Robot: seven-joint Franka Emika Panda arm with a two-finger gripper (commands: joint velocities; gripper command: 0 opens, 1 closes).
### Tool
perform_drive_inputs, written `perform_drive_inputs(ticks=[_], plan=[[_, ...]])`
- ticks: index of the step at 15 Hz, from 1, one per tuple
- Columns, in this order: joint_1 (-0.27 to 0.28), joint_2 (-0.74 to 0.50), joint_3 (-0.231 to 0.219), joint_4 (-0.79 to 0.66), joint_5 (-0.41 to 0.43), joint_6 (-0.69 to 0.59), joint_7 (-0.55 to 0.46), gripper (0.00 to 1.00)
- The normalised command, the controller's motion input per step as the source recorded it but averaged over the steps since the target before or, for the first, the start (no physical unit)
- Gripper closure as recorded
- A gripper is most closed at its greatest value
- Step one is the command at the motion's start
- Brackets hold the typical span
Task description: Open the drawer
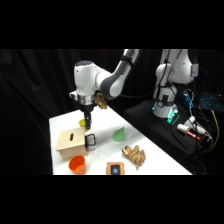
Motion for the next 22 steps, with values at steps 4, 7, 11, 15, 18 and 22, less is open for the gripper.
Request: perform_drive_inputs(ticks=[4, 7, 11, 15, 18, 22], plan=[[0.045, 0.19, -0.049, 0.15, 0.059, 0.17, 0.07, 0.0], [0.009, 0.19, -0.02, 0.13, 0.137, 0.25, 0.0, 0.0], [-0.017, 0.18, 0.013, 0.12, 0.186, 0.23, -0.05, 0.0], [-0.01, 0.12, 0.026, 0.07, 0.168, 0.18, -0.08, 0.0], [0.009, 0.08, 0.007, 0.03, 0.135, 0.18, -0.08, 0.0], [0.001, 0.06, 0.0, 0.0, 0.132, 0.25, -0.1, 0.0]])
